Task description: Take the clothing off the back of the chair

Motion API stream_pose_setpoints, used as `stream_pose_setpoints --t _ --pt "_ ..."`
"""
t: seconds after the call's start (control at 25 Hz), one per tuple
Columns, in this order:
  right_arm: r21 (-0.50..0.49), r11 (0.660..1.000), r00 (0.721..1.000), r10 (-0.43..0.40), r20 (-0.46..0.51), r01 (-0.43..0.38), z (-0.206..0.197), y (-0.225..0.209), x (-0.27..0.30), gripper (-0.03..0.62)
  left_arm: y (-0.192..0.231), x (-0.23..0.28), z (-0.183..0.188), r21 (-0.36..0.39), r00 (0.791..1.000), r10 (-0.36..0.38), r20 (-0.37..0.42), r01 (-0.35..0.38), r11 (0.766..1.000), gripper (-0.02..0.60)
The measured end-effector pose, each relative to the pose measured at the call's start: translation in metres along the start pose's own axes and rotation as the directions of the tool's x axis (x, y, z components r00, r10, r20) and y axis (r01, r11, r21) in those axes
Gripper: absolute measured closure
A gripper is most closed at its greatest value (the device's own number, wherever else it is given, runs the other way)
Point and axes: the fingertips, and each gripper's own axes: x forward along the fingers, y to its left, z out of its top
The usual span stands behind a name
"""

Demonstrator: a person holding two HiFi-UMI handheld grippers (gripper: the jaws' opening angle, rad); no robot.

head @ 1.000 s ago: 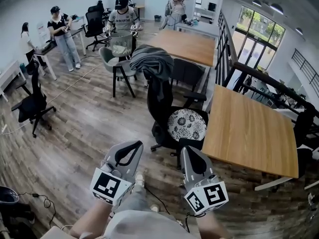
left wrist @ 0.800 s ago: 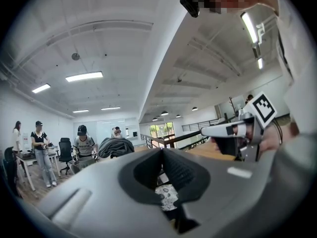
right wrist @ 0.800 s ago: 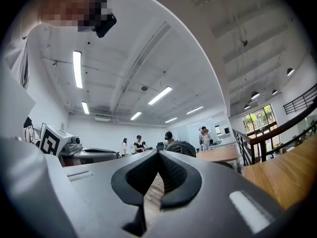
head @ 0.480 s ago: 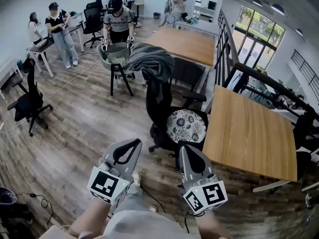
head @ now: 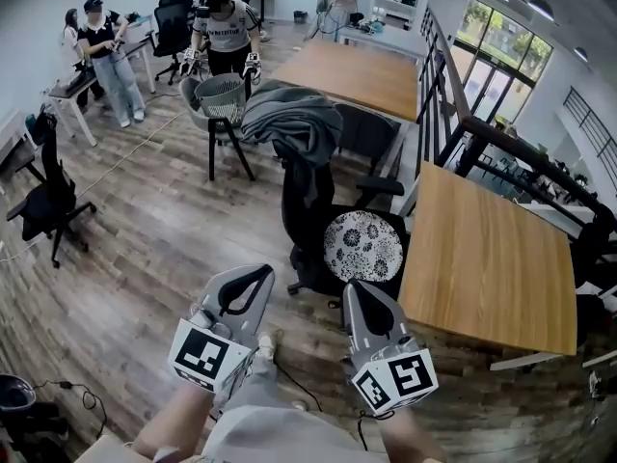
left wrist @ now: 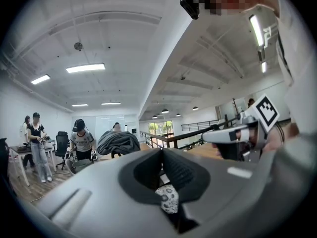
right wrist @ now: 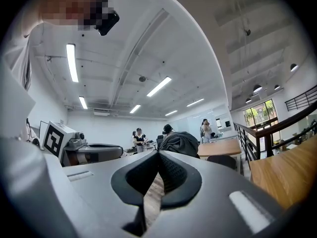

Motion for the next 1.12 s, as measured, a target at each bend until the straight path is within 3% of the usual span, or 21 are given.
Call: stream_pose_setpoints --t 0.24,1.12 --pt "0.003 1.0 1.0 -0.017 0.0 0.017 -0.013 -0.016 0.035 0.595 0.025 0.027 -0.012 0.003 1.0 -0.017 0.011 0.017 1.0 0.581" --pt "-0.034 0.994 0.994 -0.105 0.016 0.106 0.015 -0.038 0.22 0.595 0.19 0.126 -0.013 -0.028 0.996 -0.086 0.034 0.086 0.996 0.581"
